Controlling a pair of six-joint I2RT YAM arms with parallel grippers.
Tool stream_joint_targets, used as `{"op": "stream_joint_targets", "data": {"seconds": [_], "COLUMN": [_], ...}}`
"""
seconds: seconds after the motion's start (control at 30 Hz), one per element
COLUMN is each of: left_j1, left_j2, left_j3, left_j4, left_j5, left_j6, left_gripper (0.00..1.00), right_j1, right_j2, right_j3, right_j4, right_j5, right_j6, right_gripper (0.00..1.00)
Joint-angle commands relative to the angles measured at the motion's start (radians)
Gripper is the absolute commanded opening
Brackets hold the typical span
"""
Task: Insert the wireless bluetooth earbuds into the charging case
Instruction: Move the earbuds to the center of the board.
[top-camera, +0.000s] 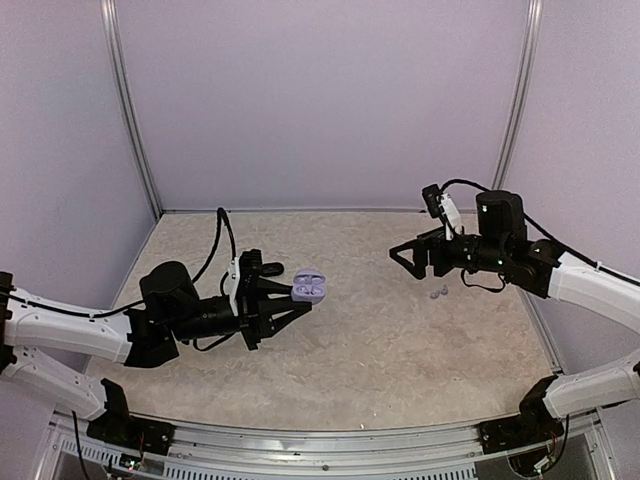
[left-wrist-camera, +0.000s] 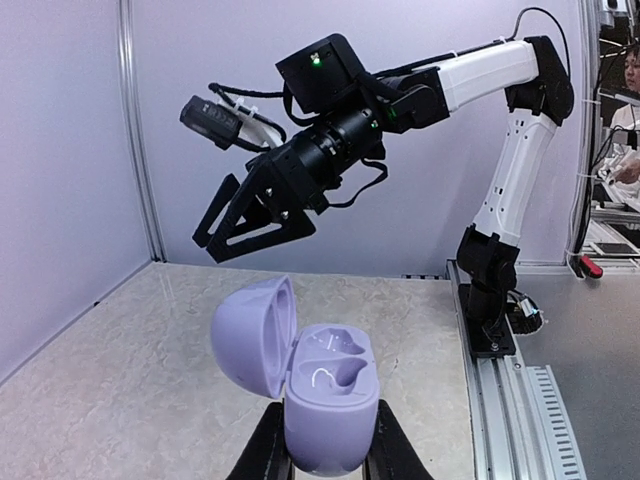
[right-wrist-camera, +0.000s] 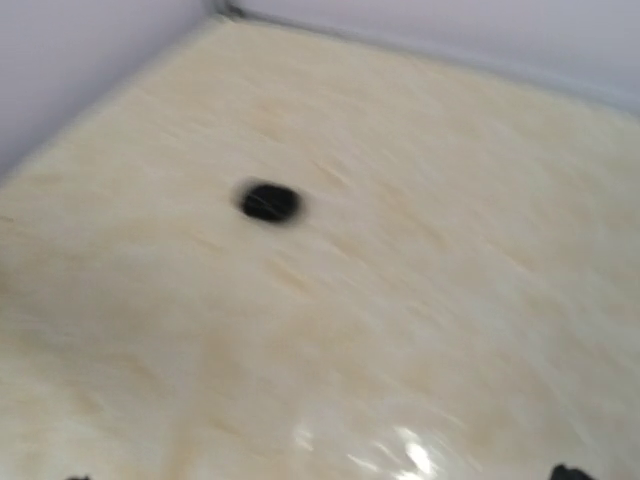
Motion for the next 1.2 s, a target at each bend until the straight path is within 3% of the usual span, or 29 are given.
{"op": "stream_joint_targets", "data": {"seconds": [0.0,0.13,0.33,0.47,0.63,0.93,1.17], "left_j1": [0.019,0.028,0.039,0.045,0.047,0.050,0.053], "left_j2": [-0.020,-0.023,-0.024,-0.023,-0.029,-0.029,-0.020], "left_j3": [-0.021,-0.040,-0.054,-0.056,-0.065,-0.066,-0.065], "left_j4": [0.070,0.087,0.109,0.119,0.122,0.127,0.128], "left_j5": [0.009,0.011,0.017,0.025,0.025,0.026,0.026], "left_j6": [-0.033,-0.038,-0.038,-0.038,-0.038,-0.038,-0.038], "left_gripper": [0.00,0.00,0.00,0.00,0.00,0.00,0.00], "right_j1": [-0.034,-0.045,-0.243,-0.346,-0.388,-0.399,-0.399], "right_j2": [0.079,0.115,0.130,0.197,0.281,0.477,0.574], "right_j3": [0.001,0.021,-0.055,-0.084,-0.106,-0.048,-0.006], "right_j4": [-0.111,-0.180,-0.120,-0.079,-0.006,0.033,0.042], "right_j5": [0.132,0.198,0.030,0.013,0.034,0.148,0.147], "right_j6": [0.001,-0.030,0.033,0.070,0.060,-0.002,-0.018], "right_gripper": [0.99,0.99,0.99,0.86,0.73,0.55,0.41]}}
